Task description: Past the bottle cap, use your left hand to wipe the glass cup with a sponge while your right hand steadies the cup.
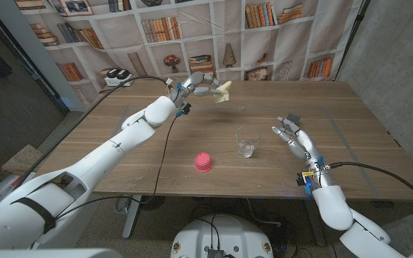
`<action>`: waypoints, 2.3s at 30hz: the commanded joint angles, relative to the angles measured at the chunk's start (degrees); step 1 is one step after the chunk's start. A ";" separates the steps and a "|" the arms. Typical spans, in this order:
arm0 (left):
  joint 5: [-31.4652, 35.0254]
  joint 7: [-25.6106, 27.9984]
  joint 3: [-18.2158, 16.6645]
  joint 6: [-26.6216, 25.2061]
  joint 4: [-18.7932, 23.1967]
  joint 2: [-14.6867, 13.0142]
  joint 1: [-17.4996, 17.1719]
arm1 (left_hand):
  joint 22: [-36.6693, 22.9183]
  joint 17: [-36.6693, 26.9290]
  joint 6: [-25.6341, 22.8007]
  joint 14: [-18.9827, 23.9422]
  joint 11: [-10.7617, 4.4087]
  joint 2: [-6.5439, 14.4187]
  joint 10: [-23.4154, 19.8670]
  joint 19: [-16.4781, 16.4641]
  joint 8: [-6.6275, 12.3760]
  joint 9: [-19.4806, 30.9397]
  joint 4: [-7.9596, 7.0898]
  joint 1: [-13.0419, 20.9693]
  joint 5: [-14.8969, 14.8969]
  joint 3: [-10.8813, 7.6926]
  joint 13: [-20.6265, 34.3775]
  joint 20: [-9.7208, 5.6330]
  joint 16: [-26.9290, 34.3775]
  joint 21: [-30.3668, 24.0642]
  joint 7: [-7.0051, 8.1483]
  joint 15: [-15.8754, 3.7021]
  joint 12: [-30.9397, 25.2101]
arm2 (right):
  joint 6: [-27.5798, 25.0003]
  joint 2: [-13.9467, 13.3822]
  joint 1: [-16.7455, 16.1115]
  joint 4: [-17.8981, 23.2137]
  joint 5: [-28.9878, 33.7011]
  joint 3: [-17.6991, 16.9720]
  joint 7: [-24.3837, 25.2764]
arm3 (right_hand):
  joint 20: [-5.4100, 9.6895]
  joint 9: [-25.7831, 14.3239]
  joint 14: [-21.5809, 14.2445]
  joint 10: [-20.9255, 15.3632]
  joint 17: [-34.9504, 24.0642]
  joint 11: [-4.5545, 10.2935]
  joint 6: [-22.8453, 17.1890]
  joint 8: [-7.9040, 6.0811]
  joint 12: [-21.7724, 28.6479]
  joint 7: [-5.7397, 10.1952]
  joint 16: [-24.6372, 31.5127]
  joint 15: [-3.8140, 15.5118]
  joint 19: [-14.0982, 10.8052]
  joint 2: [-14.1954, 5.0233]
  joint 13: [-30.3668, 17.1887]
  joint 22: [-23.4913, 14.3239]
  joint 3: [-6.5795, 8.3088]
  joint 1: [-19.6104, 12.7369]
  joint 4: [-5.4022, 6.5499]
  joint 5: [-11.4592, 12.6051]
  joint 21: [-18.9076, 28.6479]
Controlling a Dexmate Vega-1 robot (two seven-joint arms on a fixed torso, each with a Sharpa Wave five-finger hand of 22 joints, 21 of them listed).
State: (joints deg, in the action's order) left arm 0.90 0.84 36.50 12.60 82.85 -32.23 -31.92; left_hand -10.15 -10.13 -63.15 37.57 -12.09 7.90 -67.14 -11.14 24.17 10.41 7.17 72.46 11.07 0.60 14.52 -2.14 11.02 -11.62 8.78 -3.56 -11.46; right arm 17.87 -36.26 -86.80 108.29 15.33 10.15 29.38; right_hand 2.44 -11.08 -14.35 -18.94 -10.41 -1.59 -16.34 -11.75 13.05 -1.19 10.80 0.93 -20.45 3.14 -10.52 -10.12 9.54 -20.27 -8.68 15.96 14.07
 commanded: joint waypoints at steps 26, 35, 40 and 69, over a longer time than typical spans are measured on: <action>2.65 -4.53 2.15 -0.94 2.77 -0.97 0.76 | -0.13 -0.15 -4.07 0.47 -0.13 -0.18 -0.69 0.35 0.28 0.24 -3.12 0.22 0.04 -3.66 0.36 -2.58 -0.10 0.04 -3.46 -7.88 -0.13 | -19.68 -9.21 4.41 3.27 12.74 10.44 2.72 | 1.22 -0.15 2.04 2.49 -0.11 0.34 4.98 1.20 -1.15 -1.00 -0.46 -0.23 1.77 4.28 -0.32 -0.24 -0.80 -5.23 -0.67 3.40 -2.25; 3.27 -4.48 2.26 -0.28 2.18 -0.83 1.29 | -0.13 -0.14 -4.22 0.43 -0.13 -0.25 -0.73 0.40 0.34 0.25 -3.16 0.27 -0.03 -3.80 0.37 -2.61 -0.12 0.05 -3.72 -7.88 -0.10 | -20.27 -9.08 6.59 1.88 12.03 13.69 2.77 | 0.63 -0.16 2.67 3.30 -0.15 -0.24 5.76 1.16 -1.33 -1.46 -0.49 -0.44 2.17 5.05 -0.34 -0.29 -1.46 -5.01 -0.31 4.03 -2.47; 3.69 -4.91 2.59 0.12 1.77 -0.94 1.43 | -0.13 -0.14 -4.36 0.42 -0.13 -0.27 -0.80 0.40 0.40 0.24 -3.18 0.31 -0.05 -3.88 0.39 -2.63 -0.12 0.04 -3.51 -7.89 -0.11 | -21.65 -8.79 8.20 1.25 12.54 15.74 2.35 | 0.72 -0.17 2.31 2.76 -0.16 0.63 5.12 0.72 -1.04 -0.71 -0.25 -0.16 1.99 5.17 -0.36 -0.31 -1.68 -5.18 -0.17 4.55 -2.43; 3.09 -4.27 2.03 -0.84 2.38 -1.46 -0.51 | -0.13 -0.13 -4.20 0.29 -0.13 -0.52 -0.80 0.44 0.35 0.24 -3.41 0.21 -0.14 -4.20 0.47 -2.55 -0.16 0.02 -3.62 -7.80 -0.05 | -24.12 -5.58 14.43 -3.64 10.21 21.88 5.09 | 0.10 -0.26 1.20 1.50 -0.17 2.64 5.68 0.61 -0.42 2.71 0.10 -0.08 1.54 4.94 -0.42 -0.42 -2.01 -7.40 -0.07 6.63 -2.39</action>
State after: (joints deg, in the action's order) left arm 3.88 -3.95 38.64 12.43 84.92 -33.66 -32.03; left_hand -10.15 -10.14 -63.79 37.56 -12.17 7.37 -67.61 -10.59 24.52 10.52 7.41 72.98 10.57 0.35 14.84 -2.25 11.02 -11.63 8.79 -3.56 -11.04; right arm -6.41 -42.44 -74.39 106.27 26.89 30.27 34.16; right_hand 2.35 -11.06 -12.71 -17.19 -10.42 0.76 -10.83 -11.27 12.12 1.26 10.61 1.13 -18.68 8.19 -10.82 -10.27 7.90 -27.06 -8.61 22.07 11.77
